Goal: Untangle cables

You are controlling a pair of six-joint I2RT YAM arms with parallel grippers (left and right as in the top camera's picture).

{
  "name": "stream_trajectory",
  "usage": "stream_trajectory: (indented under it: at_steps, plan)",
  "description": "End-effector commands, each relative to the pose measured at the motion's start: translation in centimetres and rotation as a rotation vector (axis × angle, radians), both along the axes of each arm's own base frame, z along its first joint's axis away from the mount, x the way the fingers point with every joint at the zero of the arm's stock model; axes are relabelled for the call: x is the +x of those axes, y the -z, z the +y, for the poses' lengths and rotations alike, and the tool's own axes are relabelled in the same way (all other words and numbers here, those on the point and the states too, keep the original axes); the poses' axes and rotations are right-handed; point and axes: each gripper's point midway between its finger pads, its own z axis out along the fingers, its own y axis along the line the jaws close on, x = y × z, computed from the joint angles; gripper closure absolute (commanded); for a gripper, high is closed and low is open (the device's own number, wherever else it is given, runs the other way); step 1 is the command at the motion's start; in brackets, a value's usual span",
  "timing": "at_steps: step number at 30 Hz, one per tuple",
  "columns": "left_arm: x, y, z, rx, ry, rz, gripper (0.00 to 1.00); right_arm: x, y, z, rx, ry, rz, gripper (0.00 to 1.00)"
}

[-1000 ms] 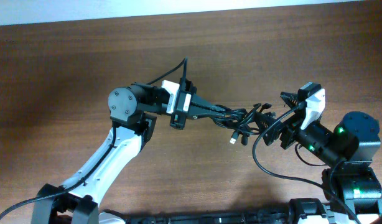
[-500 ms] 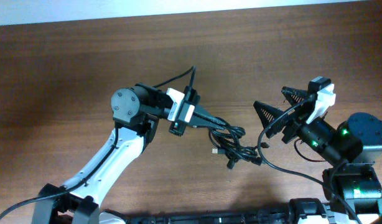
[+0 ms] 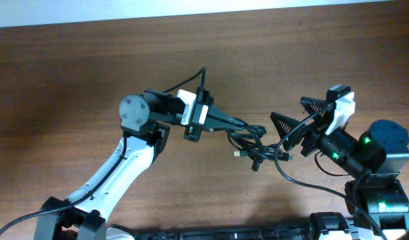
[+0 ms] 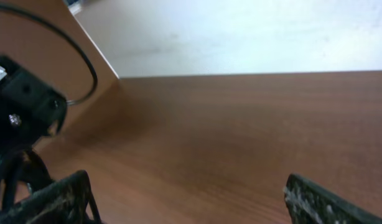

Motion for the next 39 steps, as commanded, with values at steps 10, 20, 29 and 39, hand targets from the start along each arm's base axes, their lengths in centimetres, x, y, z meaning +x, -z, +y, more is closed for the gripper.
stream_trajectory:
  at_steps: [10, 20, 29, 39]
  plan:
    - [11.6, 0.5, 1.4, -0.047, -0.536, 0.530, 1.00, -0.4, 0.2, 0.0, -0.115, -0.044, -0.054, 0.01]
    - [12.3, 0.7, 2.2, -0.043, -0.553, 0.595, 1.00, -0.5, 0.6, 0.0, -0.148, -0.055, -0.060, 0.01]
    - [9.3, -1.3, 1.9, -0.061, -0.405, 0.479, 1.00, 0.0, 1.6, -1.3, -0.187, 0.025, -0.026, 0.01]
    - [8.1, -1.8, 1.9, -0.056, -0.348, 0.442, 1.00, 0.7, 2.1, -2.8, -0.174, 0.136, 0.027, 0.01]
